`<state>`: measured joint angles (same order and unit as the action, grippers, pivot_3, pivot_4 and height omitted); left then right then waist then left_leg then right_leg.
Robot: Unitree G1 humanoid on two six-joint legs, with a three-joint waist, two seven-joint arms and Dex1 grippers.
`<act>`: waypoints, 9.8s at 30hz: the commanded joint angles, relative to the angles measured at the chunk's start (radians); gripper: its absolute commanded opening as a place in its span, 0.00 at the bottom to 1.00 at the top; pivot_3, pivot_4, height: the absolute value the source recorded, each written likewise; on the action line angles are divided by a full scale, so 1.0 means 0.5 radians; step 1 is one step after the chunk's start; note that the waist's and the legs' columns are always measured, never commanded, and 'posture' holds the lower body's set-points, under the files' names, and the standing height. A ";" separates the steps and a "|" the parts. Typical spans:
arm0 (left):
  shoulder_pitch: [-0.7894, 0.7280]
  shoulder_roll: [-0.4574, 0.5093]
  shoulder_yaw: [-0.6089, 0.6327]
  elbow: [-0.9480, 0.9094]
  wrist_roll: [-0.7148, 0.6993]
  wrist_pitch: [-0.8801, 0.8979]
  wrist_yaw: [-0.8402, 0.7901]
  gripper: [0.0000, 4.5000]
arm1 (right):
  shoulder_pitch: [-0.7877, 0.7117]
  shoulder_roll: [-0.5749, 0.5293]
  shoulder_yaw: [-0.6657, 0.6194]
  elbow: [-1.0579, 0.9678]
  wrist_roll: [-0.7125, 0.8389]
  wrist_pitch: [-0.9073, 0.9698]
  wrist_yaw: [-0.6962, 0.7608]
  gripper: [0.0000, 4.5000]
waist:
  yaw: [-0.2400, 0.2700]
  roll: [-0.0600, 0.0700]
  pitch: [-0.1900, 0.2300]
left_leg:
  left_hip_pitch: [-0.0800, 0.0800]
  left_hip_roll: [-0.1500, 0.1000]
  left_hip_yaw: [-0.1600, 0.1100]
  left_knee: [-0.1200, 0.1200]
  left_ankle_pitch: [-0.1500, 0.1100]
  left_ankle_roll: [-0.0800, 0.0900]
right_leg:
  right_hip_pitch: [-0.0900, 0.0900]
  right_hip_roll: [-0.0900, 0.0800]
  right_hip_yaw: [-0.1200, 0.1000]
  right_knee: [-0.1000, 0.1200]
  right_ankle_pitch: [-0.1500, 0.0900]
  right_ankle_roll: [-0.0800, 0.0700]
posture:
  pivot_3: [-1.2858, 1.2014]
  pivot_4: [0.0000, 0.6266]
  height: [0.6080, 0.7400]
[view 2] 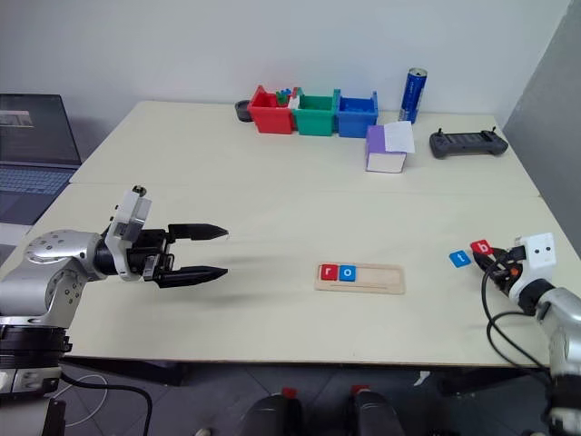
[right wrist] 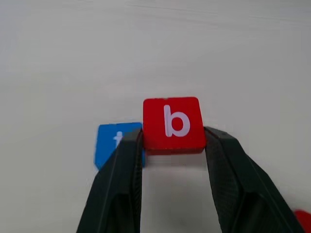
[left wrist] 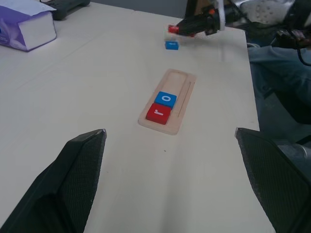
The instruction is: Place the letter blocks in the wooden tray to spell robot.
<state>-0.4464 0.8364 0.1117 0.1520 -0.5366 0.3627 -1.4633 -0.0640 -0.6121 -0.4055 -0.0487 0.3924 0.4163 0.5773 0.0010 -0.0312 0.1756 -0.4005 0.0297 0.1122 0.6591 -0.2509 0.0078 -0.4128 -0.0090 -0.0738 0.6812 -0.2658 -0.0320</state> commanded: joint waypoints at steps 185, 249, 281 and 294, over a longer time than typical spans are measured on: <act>0.292 -0.105 0.035 -0.324 0.041 -0.170 0.230 1.00 | -1.293 -0.076 1.403 0.858 -0.667 -0.416 1.537 0.32 | -0.007 -0.004 0.002 | 0.001 0.000 0.003 0.006 -0.001 0.000 | 0.000 -0.001 0.001 0.000 0.001 -0.001 | 0.52 0.24 1.00; 0.300 -0.094 0.044 -0.346 0.030 -0.166 0.294 1.00 | -1.516 0.125 1.518 1.143 -0.866 -0.649 1.573 0.32 | -0.013 -0.004 0.002 | 0.001 0.000 0.003 0.006 0.000 0.000 | 0.000 -0.001 0.001 0.001 0.001 -0.002 | 0.52 0.24 1.00; 0.294 -0.091 0.025 -0.342 0.043 -0.174 0.279 1.00 | -1.508 0.102 1.457 0.997 -0.801 -0.525 1.651 0.32 | -0.013 -0.004 0.002 | 0.001 0.000 0.003 0.006 -0.001 0.000 | 0.000 -0.001 0.002 0.001 0.001 -0.002 | 0.52 0.24 1.00; 0.304 -0.084 0.027 -0.354 0.043 -0.169 0.278 1.00 | -1.481 0.110 1.482 1.013 -0.826 -0.526 1.618 0.56 | -0.013 -0.004 0.002 | 0.001 0.000 0.003 0.006 -0.001 0.000 | 0.000 -0.001 0.001 0.001 0.001 -0.002 | 0.52 0.24 1.00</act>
<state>-0.2874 0.7795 0.1064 0.0060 -0.5068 0.2920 -1.3210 -0.7984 -0.5477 0.3462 0.4745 -0.0219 0.1588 1.3889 -0.0055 -0.0330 0.1768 -0.4001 0.0295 0.1138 0.6622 -0.2512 0.0078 -0.4128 -0.0093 -0.0731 0.6815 -0.2655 -0.0328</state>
